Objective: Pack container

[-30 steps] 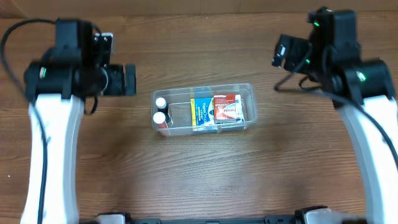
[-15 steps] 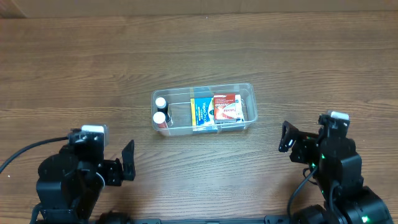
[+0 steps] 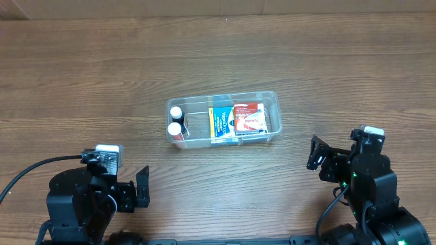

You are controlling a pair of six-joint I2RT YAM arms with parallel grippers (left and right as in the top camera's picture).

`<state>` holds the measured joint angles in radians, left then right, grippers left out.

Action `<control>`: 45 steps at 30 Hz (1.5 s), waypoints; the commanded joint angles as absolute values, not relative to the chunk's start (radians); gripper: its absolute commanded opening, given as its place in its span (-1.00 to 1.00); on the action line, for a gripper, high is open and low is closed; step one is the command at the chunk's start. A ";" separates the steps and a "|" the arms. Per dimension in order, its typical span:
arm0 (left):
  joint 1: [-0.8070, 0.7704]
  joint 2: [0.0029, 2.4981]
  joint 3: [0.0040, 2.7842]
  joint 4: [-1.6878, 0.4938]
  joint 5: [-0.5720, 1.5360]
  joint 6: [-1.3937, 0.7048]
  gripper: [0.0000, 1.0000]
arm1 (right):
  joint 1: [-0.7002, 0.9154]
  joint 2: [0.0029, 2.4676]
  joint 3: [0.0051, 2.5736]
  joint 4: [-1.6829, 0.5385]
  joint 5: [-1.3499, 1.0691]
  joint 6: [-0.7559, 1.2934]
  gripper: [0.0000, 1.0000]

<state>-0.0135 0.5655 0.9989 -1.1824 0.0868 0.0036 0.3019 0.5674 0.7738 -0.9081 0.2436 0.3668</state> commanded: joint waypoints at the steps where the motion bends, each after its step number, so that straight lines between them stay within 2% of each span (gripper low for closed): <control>1: -0.019 0.562 0.988 -1.181 0.097 0.020 1.00 | 0.315 0.550 0.767 -0.923 0.265 0.364 1.00; 7: -0.019 0.562 0.988 -1.181 0.097 0.020 1.00 | 0.267 0.451 0.739 -0.953 0.262 0.363 1.00; 11: -0.019 0.562 0.988 -1.181 0.097 0.020 1.00 | 0.244 0.253 0.576 -0.884 0.260 0.313 1.00; 17: -0.019 0.562 0.988 -1.181 0.097 0.020 1.00 | 0.233 0.001 0.286 -0.538 0.154 0.163 1.00; 21: -0.019 0.562 0.988 -1.181 0.097 0.020 1.00 | 0.233 0.003 0.115 -0.157 0.066 0.044 1.00; 24: -0.019 0.562 0.988 -1.181 0.097 0.020 1.00 | 0.233 0.003 0.015 0.038 0.026 -0.063 1.00; 28: -0.019 0.562 0.988 -1.181 0.097 0.020 1.00 | 0.217 0.003 0.008 -0.085 -0.009 -0.107 1.00; 45: -0.019 0.562 0.988 -1.181 0.097 0.020 1.00 | 0.211 0.003 0.008 -0.084 -0.009 -0.105 1.00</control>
<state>-0.0135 0.5655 0.9928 -1.1824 0.0868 0.0036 0.2157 0.0128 0.0181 -0.0902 -0.0013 -0.1017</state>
